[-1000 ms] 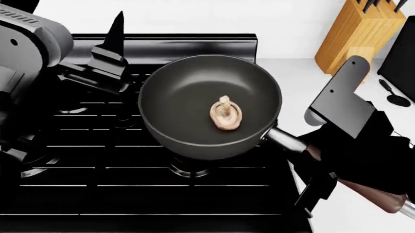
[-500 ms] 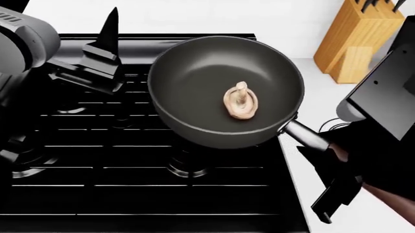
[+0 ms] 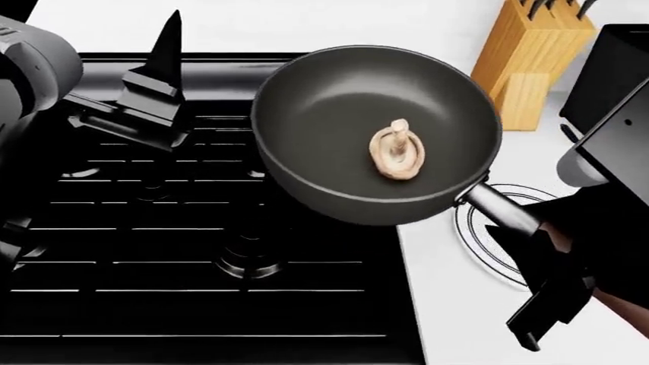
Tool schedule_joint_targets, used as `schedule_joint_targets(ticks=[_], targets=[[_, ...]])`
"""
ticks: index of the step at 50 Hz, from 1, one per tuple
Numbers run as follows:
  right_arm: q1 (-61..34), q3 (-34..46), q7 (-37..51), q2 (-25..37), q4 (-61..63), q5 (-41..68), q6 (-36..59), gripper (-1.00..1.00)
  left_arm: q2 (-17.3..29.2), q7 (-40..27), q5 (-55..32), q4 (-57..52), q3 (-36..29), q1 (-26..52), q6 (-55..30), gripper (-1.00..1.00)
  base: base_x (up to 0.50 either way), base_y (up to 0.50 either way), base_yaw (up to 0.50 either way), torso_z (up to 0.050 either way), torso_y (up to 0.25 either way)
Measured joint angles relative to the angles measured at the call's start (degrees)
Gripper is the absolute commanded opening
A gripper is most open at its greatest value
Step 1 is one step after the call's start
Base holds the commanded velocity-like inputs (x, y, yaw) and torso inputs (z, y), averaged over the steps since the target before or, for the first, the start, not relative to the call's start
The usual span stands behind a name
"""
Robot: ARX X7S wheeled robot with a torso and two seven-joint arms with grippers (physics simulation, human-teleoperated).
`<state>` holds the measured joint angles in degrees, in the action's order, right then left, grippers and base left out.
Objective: Pick up the pan and dump the vegetables in it onto the plate. Then return the pan to the stove.
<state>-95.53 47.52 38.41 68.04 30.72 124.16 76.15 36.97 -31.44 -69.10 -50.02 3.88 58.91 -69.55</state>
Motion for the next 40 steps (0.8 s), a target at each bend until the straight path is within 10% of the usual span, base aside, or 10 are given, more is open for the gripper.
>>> schedule_joint_targets(ticks=[40], targets=[[-1.48,0.89,0.92,1.41,-0.13,0.84,0.33,-1.0,1.32,-1.47,-1.6,-0.17,0.1,-0.69,1.49,1.0,0.0,-0.17,0.0,0.0,0.001]])
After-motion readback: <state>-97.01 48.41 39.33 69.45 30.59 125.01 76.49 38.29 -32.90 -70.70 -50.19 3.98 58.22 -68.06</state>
